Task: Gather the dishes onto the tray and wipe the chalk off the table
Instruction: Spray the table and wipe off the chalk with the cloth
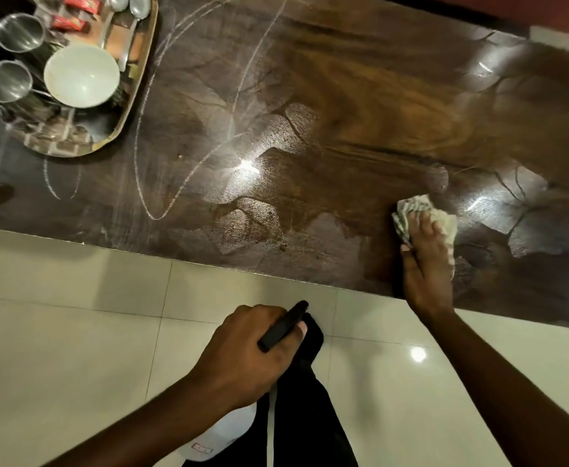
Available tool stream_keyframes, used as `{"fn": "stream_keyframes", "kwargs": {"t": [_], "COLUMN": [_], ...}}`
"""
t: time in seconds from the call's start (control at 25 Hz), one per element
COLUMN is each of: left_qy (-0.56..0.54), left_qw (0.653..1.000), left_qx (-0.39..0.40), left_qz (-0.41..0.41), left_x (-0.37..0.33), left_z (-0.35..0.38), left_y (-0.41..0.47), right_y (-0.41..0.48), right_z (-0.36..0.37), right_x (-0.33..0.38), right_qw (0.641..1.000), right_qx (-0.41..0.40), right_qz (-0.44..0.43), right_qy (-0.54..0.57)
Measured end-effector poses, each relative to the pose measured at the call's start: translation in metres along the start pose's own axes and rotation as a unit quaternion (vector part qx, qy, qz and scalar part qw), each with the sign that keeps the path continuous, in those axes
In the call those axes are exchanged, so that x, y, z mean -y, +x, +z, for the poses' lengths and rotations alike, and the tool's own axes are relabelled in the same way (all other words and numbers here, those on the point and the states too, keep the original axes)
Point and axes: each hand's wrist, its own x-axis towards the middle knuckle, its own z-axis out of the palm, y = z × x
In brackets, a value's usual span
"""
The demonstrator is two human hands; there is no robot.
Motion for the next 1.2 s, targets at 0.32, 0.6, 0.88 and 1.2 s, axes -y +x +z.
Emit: {"fn": "stream_keyframes", "kwargs": {"t": [0.32,0.6,0.88,1.2], "left_qy": [-0.031,-0.063,-0.102,-0.161], "left_qw": [0.998,0.996,0.992,0.977], "left_qx": [-0.048,-0.058,-0.078,-0.141], "left_qz": [0.026,0.034,0.021,0.017], "left_x": [0.0,0.011,0.015,0.027], "left_z": [-0.02,-0.035,-0.037,-0.068], "left_y": [0.008,0.006,0.0,0.004], "right_y": [-0.08,-0.053,-0.021,0.013], "right_z": [0.076,0.029,0.059,0.096], "right_x": [0.094,0.017,0.079,0.169], "right_qw": [0.97,0.967,0.979,0.867], "right_qx": [0.129,0.138,-0.116,0.263], "right_qz": [-0.203,-0.211,0.161,-0.413], "right_qy": [-0.028,-0.037,0.046,-0.094]}}
